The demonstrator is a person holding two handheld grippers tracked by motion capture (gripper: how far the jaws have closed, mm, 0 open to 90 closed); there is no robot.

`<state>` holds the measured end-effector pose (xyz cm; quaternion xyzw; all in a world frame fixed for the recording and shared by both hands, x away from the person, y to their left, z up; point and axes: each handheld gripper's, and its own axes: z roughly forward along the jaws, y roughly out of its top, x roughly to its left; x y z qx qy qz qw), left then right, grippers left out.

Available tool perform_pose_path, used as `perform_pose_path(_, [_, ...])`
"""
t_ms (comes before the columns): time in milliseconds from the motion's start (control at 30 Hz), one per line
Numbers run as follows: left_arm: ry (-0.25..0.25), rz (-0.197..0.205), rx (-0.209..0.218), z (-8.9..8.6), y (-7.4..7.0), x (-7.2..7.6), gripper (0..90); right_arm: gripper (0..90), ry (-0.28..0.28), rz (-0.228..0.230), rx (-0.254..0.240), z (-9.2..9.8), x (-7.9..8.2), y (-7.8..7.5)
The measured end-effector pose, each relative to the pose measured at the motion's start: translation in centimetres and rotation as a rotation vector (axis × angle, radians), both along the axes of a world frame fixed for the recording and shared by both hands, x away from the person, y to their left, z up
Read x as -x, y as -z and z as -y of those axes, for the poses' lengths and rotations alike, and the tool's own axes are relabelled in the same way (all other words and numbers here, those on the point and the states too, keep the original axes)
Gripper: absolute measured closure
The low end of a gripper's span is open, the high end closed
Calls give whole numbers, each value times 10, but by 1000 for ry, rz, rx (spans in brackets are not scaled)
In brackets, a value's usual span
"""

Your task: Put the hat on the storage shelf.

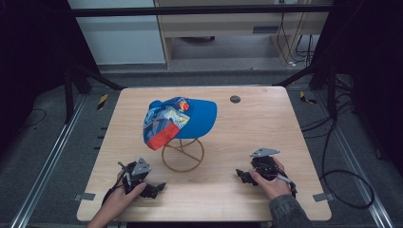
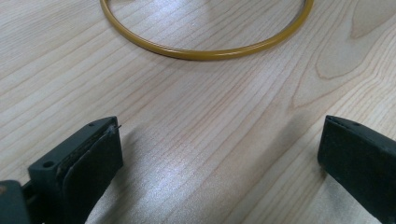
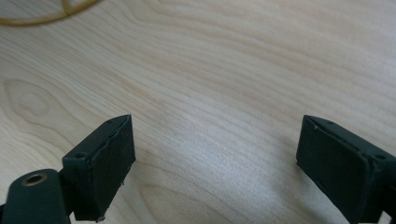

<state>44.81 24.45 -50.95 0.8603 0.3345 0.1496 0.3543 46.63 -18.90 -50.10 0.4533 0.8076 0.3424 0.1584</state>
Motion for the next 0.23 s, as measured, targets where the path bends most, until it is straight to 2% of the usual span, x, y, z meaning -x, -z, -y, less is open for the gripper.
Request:
perform_pose_path(33, [0,0,1,0,0,0,0,104,4,-4,9,-1,1,3])
perform_pose_path(67, [0,0,0,0,0,0,0,102,6,19,27,-2,2,5])
perform_pose_path(233, [0,0,1,0,0,0,0,60,13,54,36,-6,5,9])
